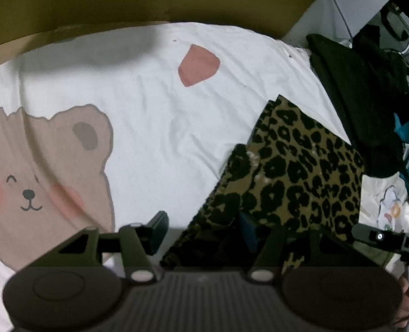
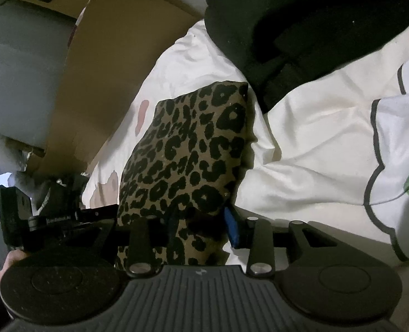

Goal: Fold clothes

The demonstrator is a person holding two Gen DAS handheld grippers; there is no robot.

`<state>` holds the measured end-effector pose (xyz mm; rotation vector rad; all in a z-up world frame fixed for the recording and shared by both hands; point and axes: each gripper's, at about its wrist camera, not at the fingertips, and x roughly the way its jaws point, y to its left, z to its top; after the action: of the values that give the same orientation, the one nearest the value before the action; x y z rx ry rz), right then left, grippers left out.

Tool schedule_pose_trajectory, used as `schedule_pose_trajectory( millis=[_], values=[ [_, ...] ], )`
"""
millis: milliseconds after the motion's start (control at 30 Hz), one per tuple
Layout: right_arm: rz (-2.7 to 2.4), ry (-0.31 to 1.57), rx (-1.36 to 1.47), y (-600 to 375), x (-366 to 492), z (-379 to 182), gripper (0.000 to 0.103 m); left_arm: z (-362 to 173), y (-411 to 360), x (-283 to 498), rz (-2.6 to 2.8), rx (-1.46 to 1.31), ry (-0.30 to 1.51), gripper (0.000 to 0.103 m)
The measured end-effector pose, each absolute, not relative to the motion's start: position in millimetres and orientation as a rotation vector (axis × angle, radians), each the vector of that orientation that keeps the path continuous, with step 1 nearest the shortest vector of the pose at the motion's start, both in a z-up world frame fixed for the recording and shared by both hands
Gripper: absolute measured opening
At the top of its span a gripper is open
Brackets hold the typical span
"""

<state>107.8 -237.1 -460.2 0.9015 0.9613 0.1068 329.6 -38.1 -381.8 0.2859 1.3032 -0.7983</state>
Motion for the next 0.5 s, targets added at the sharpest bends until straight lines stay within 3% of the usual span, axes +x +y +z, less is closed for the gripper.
schedule_pose_trajectory(
  millis=[200,233,333,500],
  values=[
    [0.11,0.972,0.937,-234,113,-468,0.039,-379,-39,329,-0.816,0.286,1.296,0.055],
    [0.109,0.973,0.947,-234,114,-469,0.038,-378,-39,329,-0.819,0.286,1.295,0.054],
    [0.118,0.975,0.868,-229,117,-460,0.02,-374,-40,328,-0.826,0.288,1.279,0.054],
    [0.129,0.978,0.855,-226,118,-454,0.022,-374,-42,328,-0.855,0.247,1.274,0.056]
  ],
)
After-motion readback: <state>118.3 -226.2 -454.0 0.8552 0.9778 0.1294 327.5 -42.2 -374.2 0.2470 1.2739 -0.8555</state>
